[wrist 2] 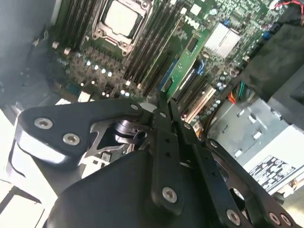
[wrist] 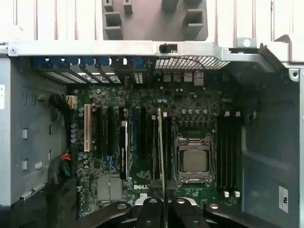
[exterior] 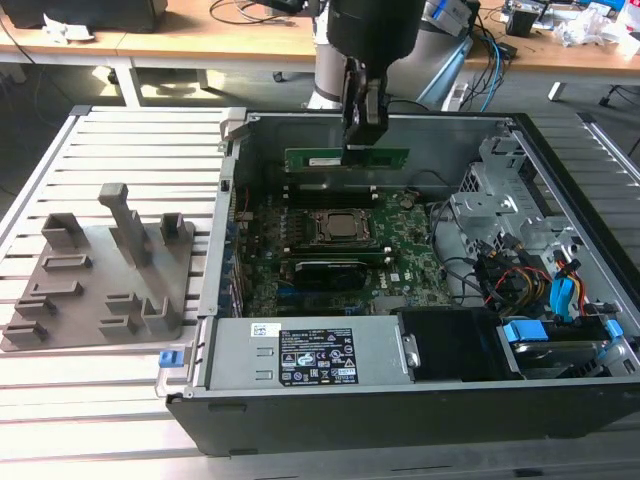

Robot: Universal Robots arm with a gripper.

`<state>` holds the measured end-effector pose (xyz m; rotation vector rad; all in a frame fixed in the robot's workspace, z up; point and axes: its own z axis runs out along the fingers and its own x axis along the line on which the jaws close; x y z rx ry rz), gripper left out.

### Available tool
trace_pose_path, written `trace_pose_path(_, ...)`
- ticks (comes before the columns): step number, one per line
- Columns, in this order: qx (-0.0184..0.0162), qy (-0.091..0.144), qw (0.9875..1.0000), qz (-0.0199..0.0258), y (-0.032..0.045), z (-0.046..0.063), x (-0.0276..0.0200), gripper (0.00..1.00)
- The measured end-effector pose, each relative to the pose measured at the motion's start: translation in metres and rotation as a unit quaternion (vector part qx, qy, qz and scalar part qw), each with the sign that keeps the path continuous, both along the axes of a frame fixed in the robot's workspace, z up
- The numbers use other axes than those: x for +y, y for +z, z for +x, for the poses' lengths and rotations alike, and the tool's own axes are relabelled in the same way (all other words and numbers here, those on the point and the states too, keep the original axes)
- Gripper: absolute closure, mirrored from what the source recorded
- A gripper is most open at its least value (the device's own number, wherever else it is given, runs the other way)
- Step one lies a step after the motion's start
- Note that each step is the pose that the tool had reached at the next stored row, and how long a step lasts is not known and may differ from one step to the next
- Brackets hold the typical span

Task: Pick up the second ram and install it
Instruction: 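Pick up the second ram and move it above second insertion slot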

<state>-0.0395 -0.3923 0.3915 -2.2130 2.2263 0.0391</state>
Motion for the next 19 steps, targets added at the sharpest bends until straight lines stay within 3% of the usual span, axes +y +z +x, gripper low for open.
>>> trace_pose_path(10,0.0028,0.0,1.0,-0.0003,-0.0153,0.034,0.0015,0.86)
trace_pose_path(12,0.0039,0.0,1.0,-0.0003,-0.0223,0.049,0.0022,0.86)
trace_pose_path(19,0.0068,0.0,1.0,-0.0002,-0.0375,0.084,0.0047,0.86)
